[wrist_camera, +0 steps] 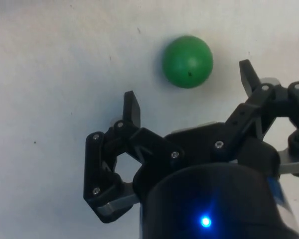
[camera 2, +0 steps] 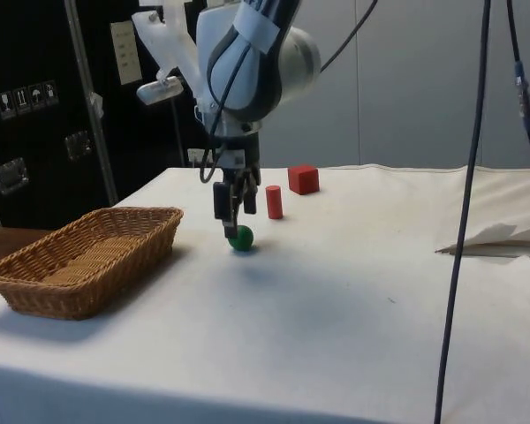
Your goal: Pick up the object to the left of the cylinder and place it into the basket.
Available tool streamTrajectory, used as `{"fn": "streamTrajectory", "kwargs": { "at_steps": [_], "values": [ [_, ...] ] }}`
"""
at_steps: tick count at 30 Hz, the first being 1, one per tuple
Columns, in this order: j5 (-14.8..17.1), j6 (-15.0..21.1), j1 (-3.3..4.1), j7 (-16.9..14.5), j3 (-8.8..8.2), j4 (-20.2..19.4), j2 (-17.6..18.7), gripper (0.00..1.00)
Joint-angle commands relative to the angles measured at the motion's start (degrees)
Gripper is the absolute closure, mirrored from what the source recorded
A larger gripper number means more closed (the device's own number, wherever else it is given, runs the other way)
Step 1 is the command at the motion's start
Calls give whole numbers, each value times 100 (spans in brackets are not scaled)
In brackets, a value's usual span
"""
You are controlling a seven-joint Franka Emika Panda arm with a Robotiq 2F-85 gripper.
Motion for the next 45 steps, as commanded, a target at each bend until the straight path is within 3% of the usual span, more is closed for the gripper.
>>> {"fn": "streamTrajectory", "kwargs": {
  "at_steps": [1, 9, 10, 11, 18, 19, 20, 24, 26, 27, 28, 29, 34, 35, 36, 42, 44, 45],
  "values": [
    [166, 86, -97, -132, 126, 23, 23, 0],
    [539, 212, -120, -430, 103, 97, 275, 0],
    [447, 149, -23, -338, -6, 86, 298, 0],
    [573, 223, -120, -464, 97, 109, 304, 0],
    [779, 258, -172, -665, 74, 218, 476, 0],
    [716, 206, -97, -596, -11, 201, 487, 0],
    [802, 258, -178, -682, 74, 229, 493, 0],
    [854, 246, -201, -722, 69, 281, 561, 0],
    [854, 246, -206, -722, 69, 292, 579, 11],
    [779, 206, -138, -653, -11, 275, 596, 27],
    [854, 246, -206, -722, 69, 298, 590, 27],
    [854, 246, -212, -722, 69, 304, 596, 50],
    [854, 246, -218, -722, 69, 309, 607, 100],
    [779, 206, -149, -653, -11, 286, 613, 100],
    [854, 246, -218, -722, 69, 309, 607, 100],
    [848, 235, -212, -722, 63, 315, 607, 100],
    [779, 206, -149, -653, -11, 298, 613, 100],
    [785, 149, -172, -682, -6, 338, 573, 100]
  ]
}}
